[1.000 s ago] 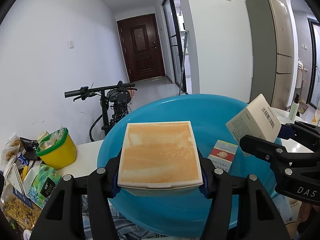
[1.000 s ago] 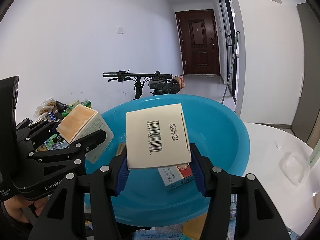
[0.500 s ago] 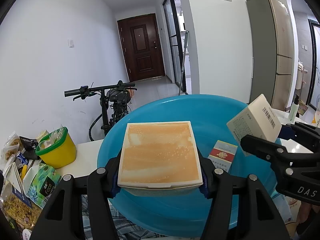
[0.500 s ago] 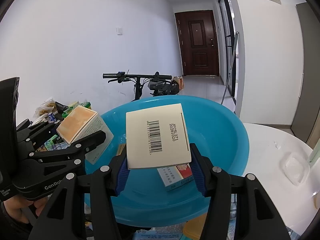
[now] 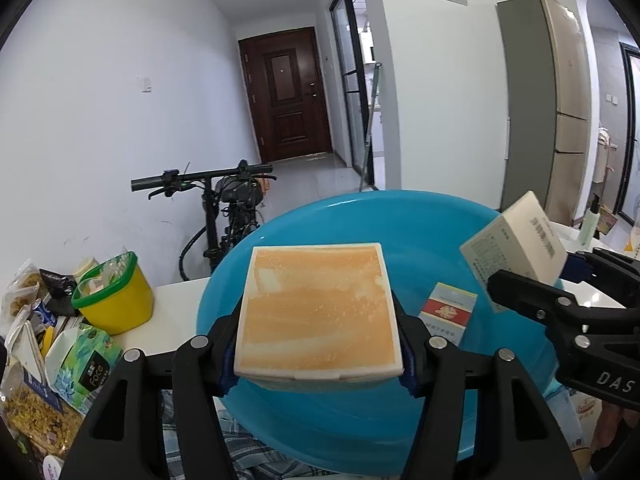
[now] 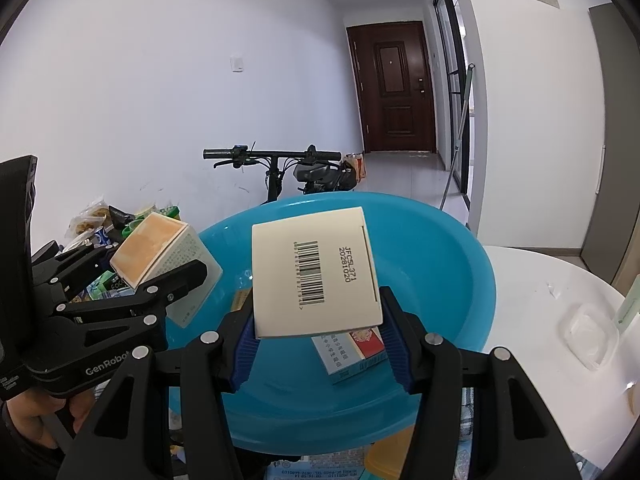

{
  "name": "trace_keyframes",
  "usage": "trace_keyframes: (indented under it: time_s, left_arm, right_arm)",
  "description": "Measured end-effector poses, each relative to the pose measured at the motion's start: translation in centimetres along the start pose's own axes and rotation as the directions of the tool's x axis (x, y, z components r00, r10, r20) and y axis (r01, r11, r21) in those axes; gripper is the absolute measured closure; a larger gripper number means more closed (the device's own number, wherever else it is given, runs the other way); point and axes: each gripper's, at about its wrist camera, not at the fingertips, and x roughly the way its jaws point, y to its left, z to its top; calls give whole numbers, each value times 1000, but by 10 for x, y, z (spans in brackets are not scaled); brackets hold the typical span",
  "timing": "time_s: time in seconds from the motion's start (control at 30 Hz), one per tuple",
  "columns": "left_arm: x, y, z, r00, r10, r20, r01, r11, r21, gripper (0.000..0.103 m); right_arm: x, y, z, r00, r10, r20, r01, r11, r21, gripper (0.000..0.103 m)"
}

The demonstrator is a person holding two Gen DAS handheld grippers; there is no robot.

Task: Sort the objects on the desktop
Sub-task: 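Lower the tan box into the basin and open the left gripper, then lower the cream barcode box into the basin and open the right gripper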

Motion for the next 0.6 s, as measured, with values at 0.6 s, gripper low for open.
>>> trace_keyframes:
  time_s: [0.6]
  left_arm:
    - [0,6,3,998,59,-18,-59,998,-2,0]
  right_arm:
    - [3,6,0,1000,1,2,-1,1000,-1,50]
